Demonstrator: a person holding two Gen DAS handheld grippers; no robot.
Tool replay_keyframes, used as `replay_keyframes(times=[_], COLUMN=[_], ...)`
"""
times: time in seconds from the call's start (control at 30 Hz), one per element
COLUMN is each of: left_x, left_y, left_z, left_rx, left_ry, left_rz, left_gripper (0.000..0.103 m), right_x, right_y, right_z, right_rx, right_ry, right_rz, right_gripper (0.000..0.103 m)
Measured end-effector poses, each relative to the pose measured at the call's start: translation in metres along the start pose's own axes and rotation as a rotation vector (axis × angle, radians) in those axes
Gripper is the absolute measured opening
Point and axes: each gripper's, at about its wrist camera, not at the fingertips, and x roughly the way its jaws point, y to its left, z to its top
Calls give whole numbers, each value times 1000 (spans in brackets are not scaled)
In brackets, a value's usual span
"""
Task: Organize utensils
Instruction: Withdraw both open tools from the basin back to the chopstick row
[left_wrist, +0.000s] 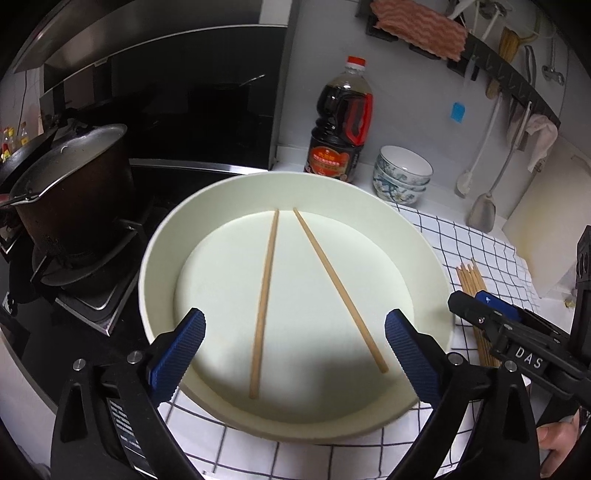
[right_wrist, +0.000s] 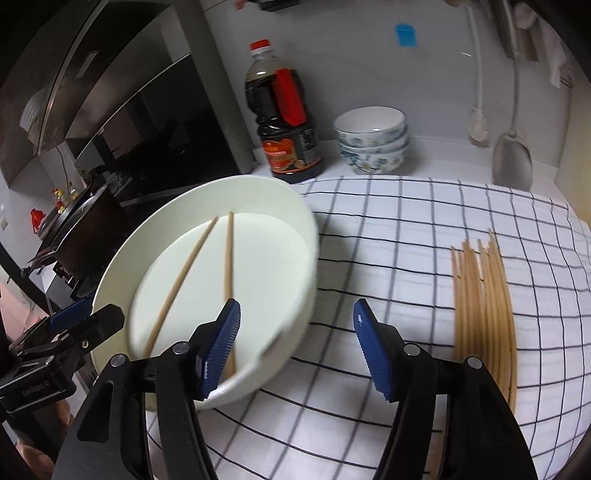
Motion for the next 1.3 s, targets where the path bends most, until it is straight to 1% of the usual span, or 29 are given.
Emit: replay_keyframes(times=[0.1,0.23,0.47,0.63,0.77,0.83,0.87,0.97,1.03,1.13,1.2,1.27,1.3], left_x=[-1,-4,-6,-9,-10,-9,-9,-8,-5,-1,-2,-1,0], left_y=[-14,-31,-60,-81,-99,-107,-111,-119,-124,-128,-133,-138,-141], left_z=[-7,-16,-28,-35,-38,-40,-41,-45,-49,-56,-60,-62,-62], left_rx=[27,59,94,129,151,161,162,148,137,117,119,121,122], left_ry=[3,-21,-13,-25,-21,-18,-17,-7,7,25,0,-3,-1], left_rz=[11,39,0,4,3,0,1,-10,-24,-33,3,26,23], left_gripper=[96,97,97,97,97,97,97,97,97,97,97,97,97], right_x=[-6,-18,-36,-47,-52,-55,-57,-60,-57,-49,-43,-37,-34], right_y=[-15,-37,-66,-86,-100,-105,-107,-117,-124,-134,-143,-153,-158], right_z=[-6,-13,-19,-20,-17,-17,-17,-19,-21,-24,-26,-28,-29], right_rx=[10,25,53,79,105,87,75,69,70,40,35,46,54], right_ry=[1,0,-25,-50,-47,-44,-47,-56,-37,-12,17,42,54], right_rz=[-20,-52,-78,-87,-96,-123,-144,-176,-196,-276,-298,-300,-304], right_gripper=[62,63,65,66,66,66,68,70,70,70,70,70,70])
